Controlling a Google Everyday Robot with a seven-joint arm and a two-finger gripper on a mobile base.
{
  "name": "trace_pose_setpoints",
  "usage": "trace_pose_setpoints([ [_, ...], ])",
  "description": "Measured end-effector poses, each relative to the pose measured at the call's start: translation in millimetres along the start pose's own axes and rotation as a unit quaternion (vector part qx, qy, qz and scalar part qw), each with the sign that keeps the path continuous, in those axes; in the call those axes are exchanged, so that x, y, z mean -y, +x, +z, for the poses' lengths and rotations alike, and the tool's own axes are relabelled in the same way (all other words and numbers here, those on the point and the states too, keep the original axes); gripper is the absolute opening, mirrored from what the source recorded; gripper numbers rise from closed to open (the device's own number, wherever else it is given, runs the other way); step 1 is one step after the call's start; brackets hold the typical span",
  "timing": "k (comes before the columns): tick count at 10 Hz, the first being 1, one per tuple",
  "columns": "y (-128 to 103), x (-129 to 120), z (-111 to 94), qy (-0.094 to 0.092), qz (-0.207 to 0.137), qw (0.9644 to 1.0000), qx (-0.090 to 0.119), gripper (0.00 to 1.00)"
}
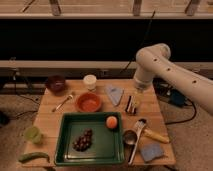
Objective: Place fork in red bowl
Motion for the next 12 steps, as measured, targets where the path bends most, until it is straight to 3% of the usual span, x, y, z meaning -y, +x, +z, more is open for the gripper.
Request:
trace_pose_setpoints([
  [3, -41.5, 1.2, 10.9, -0.009, -0.041, 0.9989, 0.019, 0.80],
  [6, -117.0, -0.7, 30.2, -0.014, -0.084, 0.9954, 0.044, 0.80],
  [9, -197.4, -0.6, 62.7, -0.010, -0.126, 0.9895, 0.070, 0.80],
  [12, -259.9, -4.0, 96.5, -0.013, -0.163, 0.9823, 0.092, 0.80],
])
